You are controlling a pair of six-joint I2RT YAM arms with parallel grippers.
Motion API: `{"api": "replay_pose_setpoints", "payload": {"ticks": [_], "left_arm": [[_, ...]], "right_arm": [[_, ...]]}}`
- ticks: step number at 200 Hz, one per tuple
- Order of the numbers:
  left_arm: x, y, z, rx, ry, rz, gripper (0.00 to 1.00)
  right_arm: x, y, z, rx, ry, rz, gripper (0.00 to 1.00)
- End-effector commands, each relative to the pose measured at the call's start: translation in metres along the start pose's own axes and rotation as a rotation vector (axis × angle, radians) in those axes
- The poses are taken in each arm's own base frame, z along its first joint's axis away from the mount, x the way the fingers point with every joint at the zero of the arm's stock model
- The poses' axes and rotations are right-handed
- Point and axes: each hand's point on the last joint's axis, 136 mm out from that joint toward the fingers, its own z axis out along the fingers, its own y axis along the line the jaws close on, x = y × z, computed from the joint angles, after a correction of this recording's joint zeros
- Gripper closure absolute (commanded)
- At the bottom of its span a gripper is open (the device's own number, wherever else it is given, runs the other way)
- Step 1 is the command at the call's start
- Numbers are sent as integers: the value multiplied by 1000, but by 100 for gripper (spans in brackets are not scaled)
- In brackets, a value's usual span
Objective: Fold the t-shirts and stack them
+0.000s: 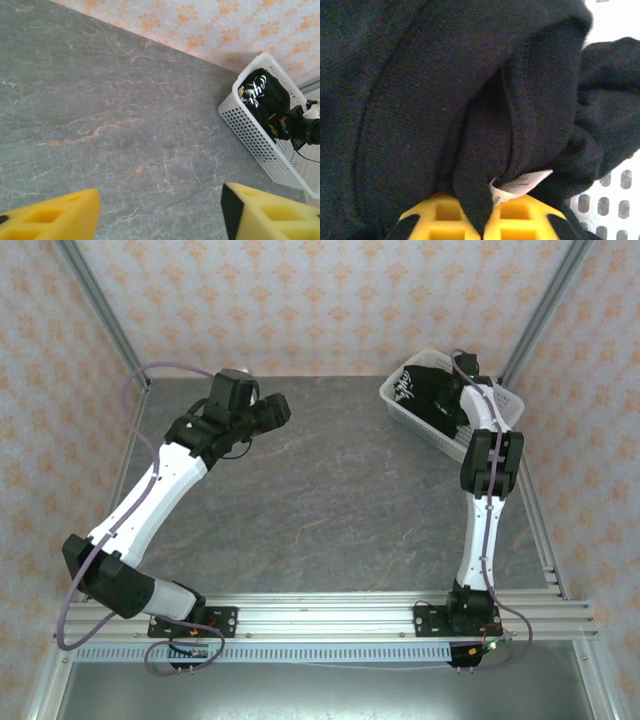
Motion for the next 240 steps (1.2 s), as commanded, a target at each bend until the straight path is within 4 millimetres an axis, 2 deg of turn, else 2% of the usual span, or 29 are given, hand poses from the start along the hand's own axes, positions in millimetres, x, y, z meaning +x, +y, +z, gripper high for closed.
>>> {"api": "replay_pose_setpoints", "payload": {"ticks": [1,28,45,61,82,99,113,124,137,148,160,177,183,197,203,213,224,240], "left_arm": [[5,11,-12,-36,-3,-5,40],[9,18,-11,-54,-2,-5,45],[9,22,-9,-80,-5,-4,50],[8,26,-7,-106,-9,7,52],[4,32,-8,-150,-20,15,53],[-1,38,-13,-187,-35,25,55],[-4,42,-19,-215,-48,32,55],[-7,46,-26,-237,-62,36,55],[-9,52,-33,-264,-79,42,54],[-10,59,-41,-287,-91,41,51],[-9,67,-47,-310,-90,29,45],[-3,79,-54,-333,-75,7,39],[0,82,-57,-337,-67,2,38],[10,91,-62,-350,-44,-5,35],[15,95,-63,-352,-29,-7,33],[26,100,-65,-351,2,-7,32],[41,104,-64,-339,47,-5,32],[68,103,-59,-286,138,0,31]], "right_arm": [[-58,29,-92,-109,-253,17,100],[-96,51,-207,-223,-468,36,100],[-105,68,-282,-313,-579,21,100],[-103,84,-345,-387,-663,-6,100],[-89,105,-429,-495,-770,-59,100],[-69,120,-495,-568,-856,-117,100],[-48,129,-535,-618,-890,-153,100],[-28,138,-554,-667,-879,-179,100],[3,155,-561,-721,-825,-222,100],[35,171,-549,-738,-743,-258,100],[80,192,-520,-745,-626,-317,100],[158,219,-462,-735,-442,-403,100],[188,226,-438,-722,-365,-429,89],[261,243,-388,-730,-145,-498,55],[291,247,-373,-732,-57,-538,44],[327,248,-360,-716,15,-604,34],[350,246,-353,-711,49,-646,29],[351,231,-339,-678,57,-619,25]]}}
